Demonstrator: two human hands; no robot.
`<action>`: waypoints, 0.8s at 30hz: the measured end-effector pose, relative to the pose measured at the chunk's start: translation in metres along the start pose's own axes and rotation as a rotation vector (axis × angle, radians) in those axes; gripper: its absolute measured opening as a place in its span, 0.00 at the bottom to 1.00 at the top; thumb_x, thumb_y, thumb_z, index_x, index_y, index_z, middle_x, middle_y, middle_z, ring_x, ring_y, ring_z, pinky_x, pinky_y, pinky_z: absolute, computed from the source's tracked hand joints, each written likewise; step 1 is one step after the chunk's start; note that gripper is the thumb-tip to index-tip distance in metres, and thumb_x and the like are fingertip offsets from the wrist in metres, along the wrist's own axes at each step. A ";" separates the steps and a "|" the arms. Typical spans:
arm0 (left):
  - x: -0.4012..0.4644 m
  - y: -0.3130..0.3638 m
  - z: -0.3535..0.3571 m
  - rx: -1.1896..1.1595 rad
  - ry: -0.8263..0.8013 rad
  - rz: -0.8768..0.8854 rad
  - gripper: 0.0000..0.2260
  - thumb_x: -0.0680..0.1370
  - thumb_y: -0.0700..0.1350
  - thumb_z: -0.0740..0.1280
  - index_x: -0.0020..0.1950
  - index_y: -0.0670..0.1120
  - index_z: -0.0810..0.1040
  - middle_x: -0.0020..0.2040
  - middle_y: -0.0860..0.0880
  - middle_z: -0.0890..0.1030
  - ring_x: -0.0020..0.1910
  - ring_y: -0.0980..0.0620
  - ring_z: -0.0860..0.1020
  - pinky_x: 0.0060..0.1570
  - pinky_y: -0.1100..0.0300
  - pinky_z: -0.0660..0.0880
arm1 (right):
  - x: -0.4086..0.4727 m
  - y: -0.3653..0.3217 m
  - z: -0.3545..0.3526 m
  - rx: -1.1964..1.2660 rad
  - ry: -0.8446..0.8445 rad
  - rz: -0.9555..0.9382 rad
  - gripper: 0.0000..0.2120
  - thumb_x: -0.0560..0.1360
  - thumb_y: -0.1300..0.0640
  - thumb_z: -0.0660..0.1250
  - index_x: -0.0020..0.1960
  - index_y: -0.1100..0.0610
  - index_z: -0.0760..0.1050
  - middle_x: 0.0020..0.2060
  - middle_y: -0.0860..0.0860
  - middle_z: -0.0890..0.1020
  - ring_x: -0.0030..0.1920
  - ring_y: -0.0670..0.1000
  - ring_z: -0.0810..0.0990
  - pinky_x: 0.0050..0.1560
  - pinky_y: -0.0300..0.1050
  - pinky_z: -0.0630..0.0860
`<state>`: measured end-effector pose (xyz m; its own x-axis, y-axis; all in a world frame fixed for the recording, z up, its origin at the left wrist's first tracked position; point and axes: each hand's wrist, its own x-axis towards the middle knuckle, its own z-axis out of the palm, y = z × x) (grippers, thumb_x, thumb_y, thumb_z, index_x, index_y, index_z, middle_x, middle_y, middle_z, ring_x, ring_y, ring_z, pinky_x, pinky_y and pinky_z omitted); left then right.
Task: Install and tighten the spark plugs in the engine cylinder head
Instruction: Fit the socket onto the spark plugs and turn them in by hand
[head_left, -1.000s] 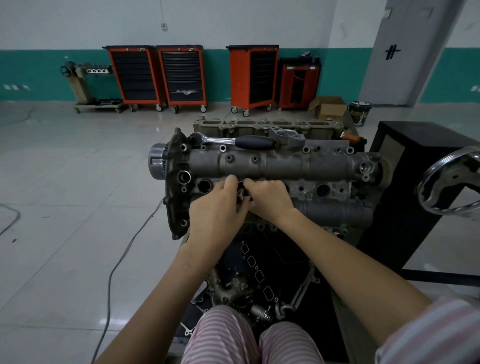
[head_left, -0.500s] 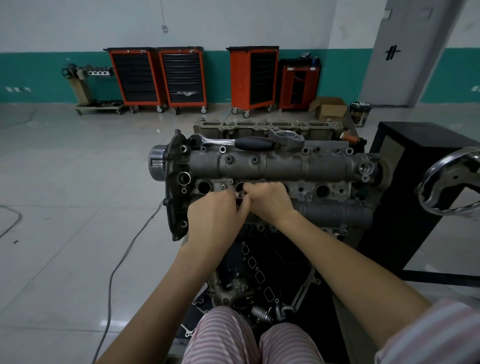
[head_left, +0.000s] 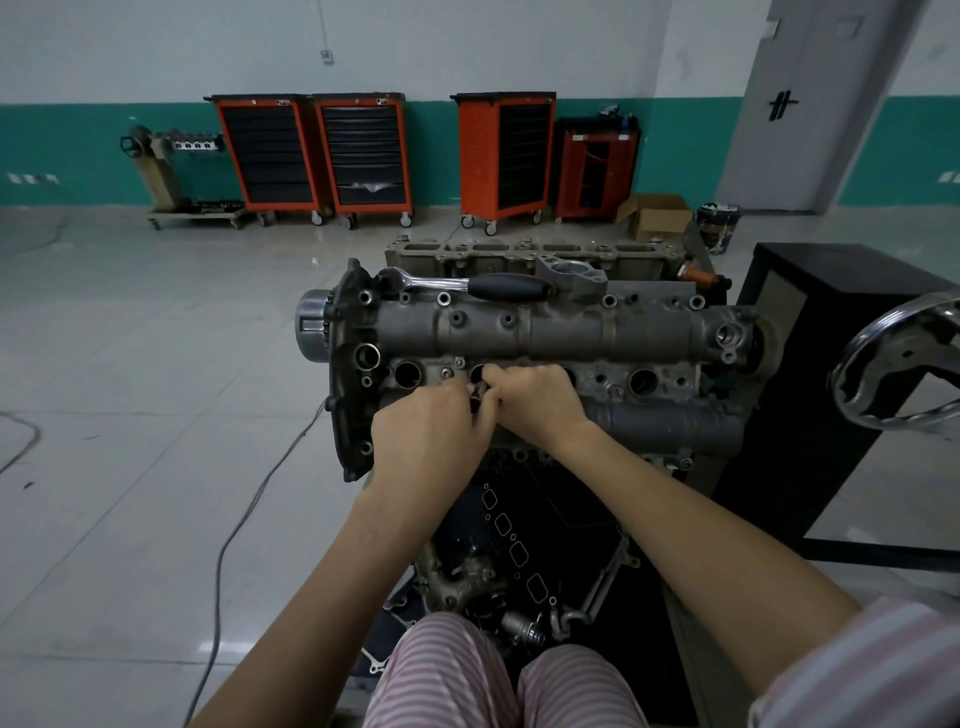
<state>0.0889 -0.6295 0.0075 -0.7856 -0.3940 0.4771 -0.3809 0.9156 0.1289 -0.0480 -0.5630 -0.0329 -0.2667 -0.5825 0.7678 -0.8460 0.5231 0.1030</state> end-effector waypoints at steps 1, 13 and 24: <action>0.000 0.000 -0.001 0.008 0.012 0.013 0.15 0.79 0.59 0.54 0.44 0.48 0.67 0.34 0.53 0.69 0.32 0.52 0.69 0.24 0.61 0.56 | 0.000 0.000 -0.001 0.015 -0.010 0.010 0.12 0.57 0.59 0.77 0.32 0.60 0.75 0.19 0.52 0.75 0.17 0.54 0.73 0.20 0.37 0.67; -0.003 -0.002 0.003 -0.077 -0.058 0.030 0.17 0.77 0.63 0.54 0.45 0.50 0.66 0.39 0.51 0.76 0.40 0.49 0.78 0.27 0.59 0.59 | 0.001 -0.001 -0.004 0.038 -0.029 0.014 0.12 0.54 0.62 0.78 0.32 0.61 0.76 0.19 0.53 0.75 0.17 0.55 0.74 0.20 0.37 0.67; 0.000 -0.008 -0.003 -0.075 0.028 0.066 0.07 0.77 0.48 0.59 0.53 0.48 0.67 0.45 0.51 0.74 0.37 0.48 0.75 0.28 0.60 0.60 | 0.001 -0.001 0.000 -0.020 -0.034 0.036 0.15 0.59 0.55 0.78 0.32 0.60 0.73 0.19 0.52 0.75 0.18 0.54 0.73 0.20 0.36 0.64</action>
<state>0.0934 -0.6368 0.0097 -0.7936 -0.3316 0.5102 -0.2906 0.9432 0.1610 -0.0472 -0.5644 -0.0320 -0.3128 -0.5836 0.7494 -0.8264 0.5562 0.0882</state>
